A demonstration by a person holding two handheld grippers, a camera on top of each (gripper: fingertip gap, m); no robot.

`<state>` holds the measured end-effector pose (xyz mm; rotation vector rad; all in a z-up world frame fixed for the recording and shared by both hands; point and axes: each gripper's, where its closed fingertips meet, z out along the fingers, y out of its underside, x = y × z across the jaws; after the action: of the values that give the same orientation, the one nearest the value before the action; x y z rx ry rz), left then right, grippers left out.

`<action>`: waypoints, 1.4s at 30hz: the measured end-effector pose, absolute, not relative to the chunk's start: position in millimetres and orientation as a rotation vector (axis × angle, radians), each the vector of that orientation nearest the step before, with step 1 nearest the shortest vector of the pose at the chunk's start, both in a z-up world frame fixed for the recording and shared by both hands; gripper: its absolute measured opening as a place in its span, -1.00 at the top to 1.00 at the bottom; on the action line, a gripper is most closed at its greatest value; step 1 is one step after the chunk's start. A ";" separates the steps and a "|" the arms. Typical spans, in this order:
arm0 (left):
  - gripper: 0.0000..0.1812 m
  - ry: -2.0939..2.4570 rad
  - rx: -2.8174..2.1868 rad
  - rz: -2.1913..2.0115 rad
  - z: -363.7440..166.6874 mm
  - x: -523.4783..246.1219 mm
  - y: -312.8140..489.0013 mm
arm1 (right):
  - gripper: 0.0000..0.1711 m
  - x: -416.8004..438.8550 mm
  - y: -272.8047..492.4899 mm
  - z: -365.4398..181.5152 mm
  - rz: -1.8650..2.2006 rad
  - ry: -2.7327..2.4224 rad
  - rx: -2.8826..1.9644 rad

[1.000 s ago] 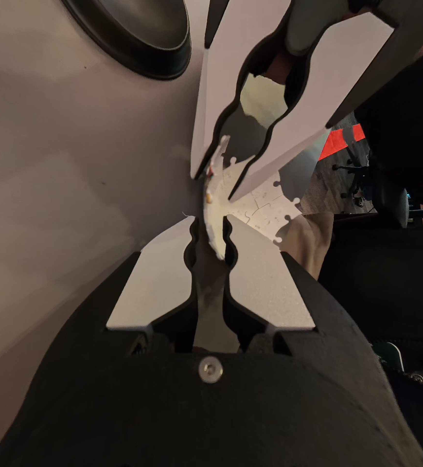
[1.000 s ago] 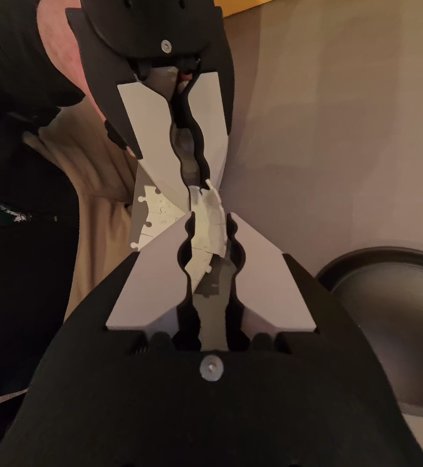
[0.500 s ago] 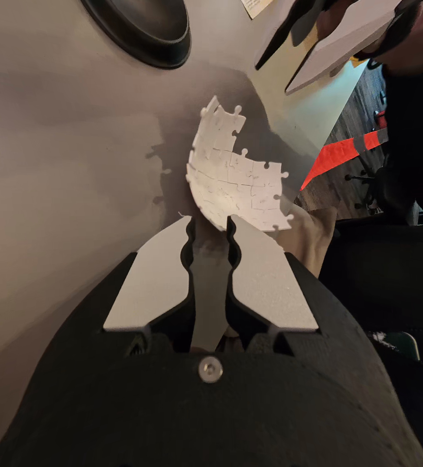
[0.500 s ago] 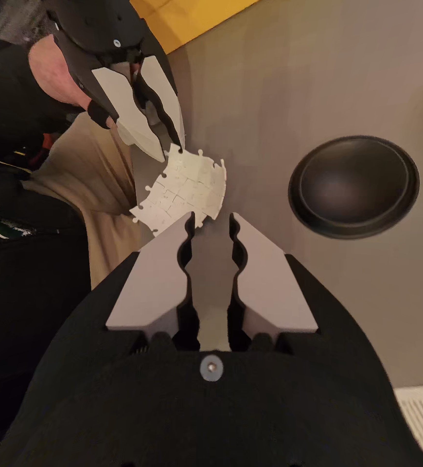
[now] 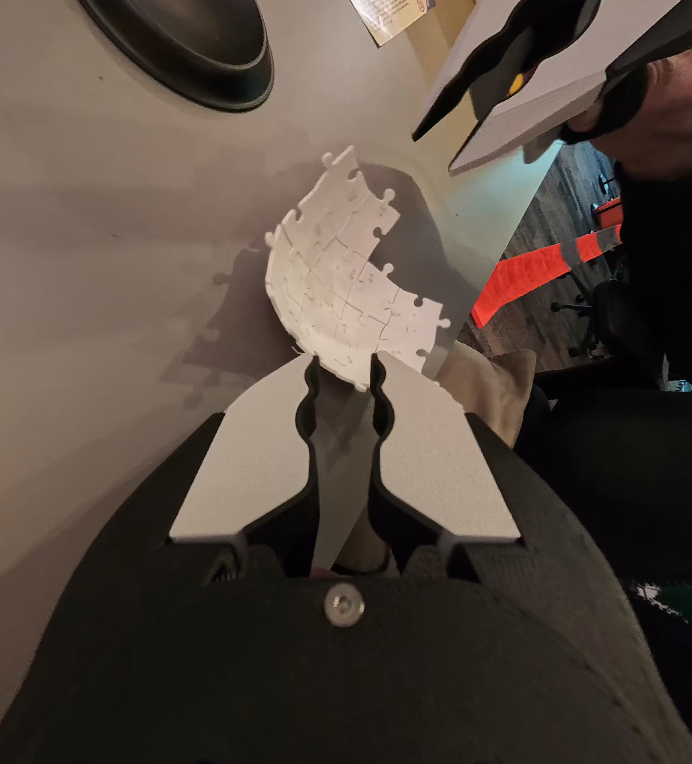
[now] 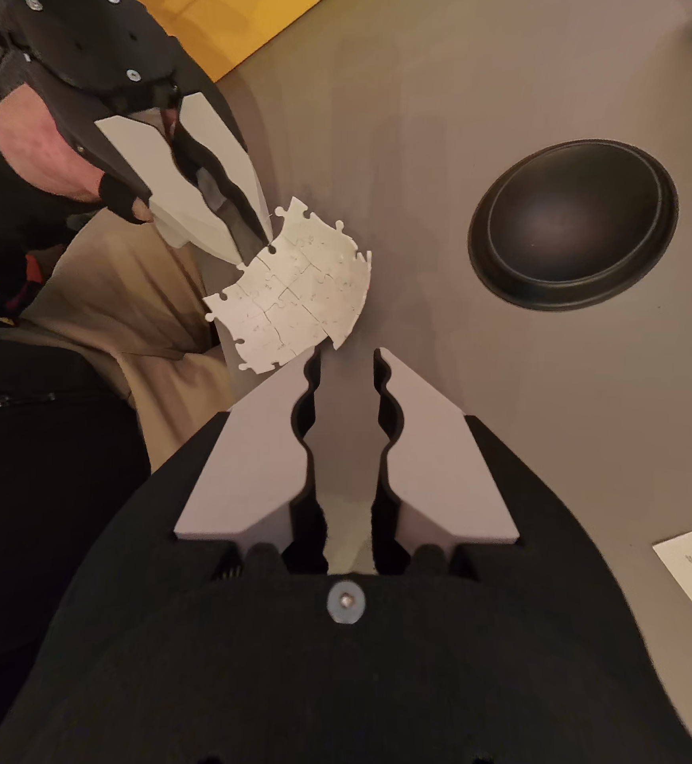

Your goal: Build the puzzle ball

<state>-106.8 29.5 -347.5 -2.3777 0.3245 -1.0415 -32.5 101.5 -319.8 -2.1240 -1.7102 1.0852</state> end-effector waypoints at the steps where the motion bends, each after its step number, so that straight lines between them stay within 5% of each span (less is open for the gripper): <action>1: 0.74 0.320 -2.374 -1.040 -346.3 -107.2 29.6 | 0.70 -32.0 103.1 -319.6 1.093 -1.696 -2.125; 20: 0.67 0.285 -2.303 -0.852 -339.4 -123.7 43.0 | 0.67 -43.0 106.1 -327.1 1.127 -1.650 -2.105; 28: 0.54 0.379 -2.303 -0.241 -332.9 -162.4 59.5 | 0.57 -53.5 120.1 -327.7 0.885 -1.671 -1.996; 42: 0.45 0.377 -2.293 -0.052 -328.6 -181.6 63.9 | 0.34 -59.7 143.5 -325.2 0.394 -1.671 -1.843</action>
<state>-181.6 63.9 -328.6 -2.2930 0.3770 -0.0521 -59.7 143.5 -325.2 -1.8432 -1.6708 0.3936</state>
